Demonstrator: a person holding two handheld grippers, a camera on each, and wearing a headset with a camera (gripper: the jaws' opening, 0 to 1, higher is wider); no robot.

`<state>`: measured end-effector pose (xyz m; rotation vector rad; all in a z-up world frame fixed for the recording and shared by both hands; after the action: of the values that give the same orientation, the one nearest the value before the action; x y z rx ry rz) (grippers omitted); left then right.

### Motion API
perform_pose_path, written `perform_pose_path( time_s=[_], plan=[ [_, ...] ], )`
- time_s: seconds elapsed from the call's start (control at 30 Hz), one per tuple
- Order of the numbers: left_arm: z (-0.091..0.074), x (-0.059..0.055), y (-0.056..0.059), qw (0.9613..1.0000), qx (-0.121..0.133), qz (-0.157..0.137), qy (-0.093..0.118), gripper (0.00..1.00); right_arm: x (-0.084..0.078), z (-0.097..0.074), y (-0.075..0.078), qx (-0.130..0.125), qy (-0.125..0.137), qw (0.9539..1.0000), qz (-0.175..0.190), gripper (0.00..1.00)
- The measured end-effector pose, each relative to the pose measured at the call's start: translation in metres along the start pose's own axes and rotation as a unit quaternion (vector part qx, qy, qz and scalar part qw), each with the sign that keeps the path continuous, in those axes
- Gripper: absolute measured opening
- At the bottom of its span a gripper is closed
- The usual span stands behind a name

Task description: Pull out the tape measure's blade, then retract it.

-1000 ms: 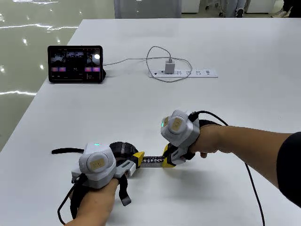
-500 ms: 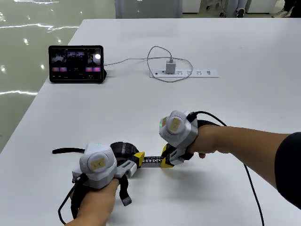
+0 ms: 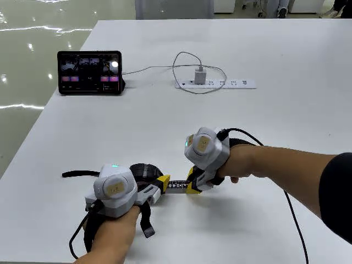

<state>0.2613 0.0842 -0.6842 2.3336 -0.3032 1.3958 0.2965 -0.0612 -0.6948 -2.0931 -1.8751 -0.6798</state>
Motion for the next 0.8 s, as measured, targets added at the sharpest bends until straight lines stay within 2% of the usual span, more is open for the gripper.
perform_pose_path(
  time_s=[0.8],
  plan=[
    [-0.0001,0.0005,-0.0003,1.0,-0.001,-0.003,0.001,0.61,0.008,0.0054,-0.0012,0.0,0.007,1.0,-0.001,0.11]
  ],
)
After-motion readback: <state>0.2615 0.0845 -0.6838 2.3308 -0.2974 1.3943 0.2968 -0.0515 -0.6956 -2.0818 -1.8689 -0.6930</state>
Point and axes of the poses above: the centre of the closed fingertips' face, and the gripper's own axes: z roughly forward along the fingers, y roughly to its right, x roughly out of its top, the point moved 7 cm from there along -z, roughly backward along the fingers, and after that the axes turned 12 degrees about -x, right-handed, at the moved point
